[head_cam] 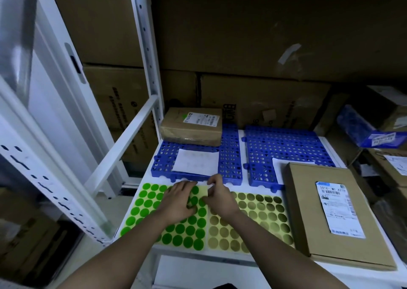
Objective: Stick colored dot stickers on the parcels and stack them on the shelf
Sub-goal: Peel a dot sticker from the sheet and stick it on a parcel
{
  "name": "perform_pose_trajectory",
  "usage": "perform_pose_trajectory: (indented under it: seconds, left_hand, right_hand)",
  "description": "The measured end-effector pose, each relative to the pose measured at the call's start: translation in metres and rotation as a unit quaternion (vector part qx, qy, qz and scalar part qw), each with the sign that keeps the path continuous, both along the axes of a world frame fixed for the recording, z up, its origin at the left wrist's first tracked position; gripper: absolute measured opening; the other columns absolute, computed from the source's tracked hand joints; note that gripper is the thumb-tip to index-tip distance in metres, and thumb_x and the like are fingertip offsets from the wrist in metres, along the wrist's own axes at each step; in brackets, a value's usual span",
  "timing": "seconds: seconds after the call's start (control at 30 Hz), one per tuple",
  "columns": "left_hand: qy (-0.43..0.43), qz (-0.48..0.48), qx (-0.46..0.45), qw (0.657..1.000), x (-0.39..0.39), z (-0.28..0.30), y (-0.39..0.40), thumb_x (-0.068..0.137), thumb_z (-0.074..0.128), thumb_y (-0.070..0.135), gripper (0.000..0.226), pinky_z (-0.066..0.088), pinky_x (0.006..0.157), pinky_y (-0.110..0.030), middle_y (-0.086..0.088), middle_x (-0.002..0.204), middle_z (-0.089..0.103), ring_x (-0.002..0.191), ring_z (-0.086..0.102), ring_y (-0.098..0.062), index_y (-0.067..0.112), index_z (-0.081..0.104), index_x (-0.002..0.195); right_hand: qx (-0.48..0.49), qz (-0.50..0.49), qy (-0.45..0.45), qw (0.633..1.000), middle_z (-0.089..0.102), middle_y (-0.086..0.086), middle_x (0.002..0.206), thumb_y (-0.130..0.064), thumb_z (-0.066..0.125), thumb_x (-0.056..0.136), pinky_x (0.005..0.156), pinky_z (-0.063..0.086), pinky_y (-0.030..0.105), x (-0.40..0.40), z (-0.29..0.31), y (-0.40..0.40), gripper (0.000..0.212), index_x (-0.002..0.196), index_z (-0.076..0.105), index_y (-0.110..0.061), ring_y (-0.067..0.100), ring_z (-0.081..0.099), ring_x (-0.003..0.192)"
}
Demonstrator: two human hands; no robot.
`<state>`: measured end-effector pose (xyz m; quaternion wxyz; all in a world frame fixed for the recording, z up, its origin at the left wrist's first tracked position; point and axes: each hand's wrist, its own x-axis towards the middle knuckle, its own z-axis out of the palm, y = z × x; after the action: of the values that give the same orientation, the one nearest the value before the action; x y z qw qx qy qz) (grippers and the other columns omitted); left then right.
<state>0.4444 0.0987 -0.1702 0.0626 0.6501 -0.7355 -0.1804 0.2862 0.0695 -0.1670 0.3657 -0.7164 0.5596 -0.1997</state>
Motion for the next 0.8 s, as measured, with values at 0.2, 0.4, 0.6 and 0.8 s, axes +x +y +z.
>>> perform_pose_trajectory:
  seconds: [0.2,0.4,0.6,0.8]
  left_hand:
    - [0.077,0.028,-0.047,0.996,0.002,0.012,-0.008,0.090,0.058,0.026,0.057,0.031,0.103,-0.036,0.007,0.133,0.051,0.128,0.040,-0.014,0.029,0.035,0.142]
    - [0.156,0.057,-0.042,0.985,0.007,0.024,-0.025,0.091,0.055,0.010,0.025,0.045,0.077,-0.032,0.014,0.090,0.061,0.098,0.058,-0.012,0.028,0.062,0.107]
    - [0.161,0.056,-0.027,0.985,0.008,0.033,-0.035,0.092,0.051,0.010,0.025,0.039,0.070,-0.032,0.011,0.081,0.060,0.081,0.055,-0.011,0.034,0.056,0.095]
    - [0.156,0.060,-0.028,0.985,0.007,0.032,-0.037,0.090,0.053,0.010,0.024,0.042,0.074,-0.031,0.008,0.080,0.061,0.083,0.059,-0.013,0.033,0.057,0.094]
  right_hand:
    - [-0.005,0.022,-0.086,0.996,0.062,-0.006,0.078,-0.005,0.062,0.087,0.062,0.042,0.012,-0.005,0.000,0.005,0.022,0.079,0.060,-0.025,0.003,0.056,0.069]
    - [-0.003,0.000,-0.130,0.991,0.057,-0.007,0.081,-0.011,0.066,0.088,0.058,0.039,0.007,-0.006,0.009,0.008,0.011,0.097,0.068,-0.017,0.001,0.053,0.067]
    - [0.004,0.011,-0.128,0.992,0.050,-0.009,0.064,-0.011,0.071,0.083,0.054,0.037,0.009,-0.008,0.008,0.006,0.022,0.103,0.065,-0.019,-0.005,0.051,0.055]
    - [0.026,-0.007,-0.155,0.988,0.063,-0.003,0.071,-0.014,0.073,0.083,0.059,0.041,0.015,-0.007,0.009,0.005,0.015,0.095,0.067,-0.021,0.001,0.055,0.063]
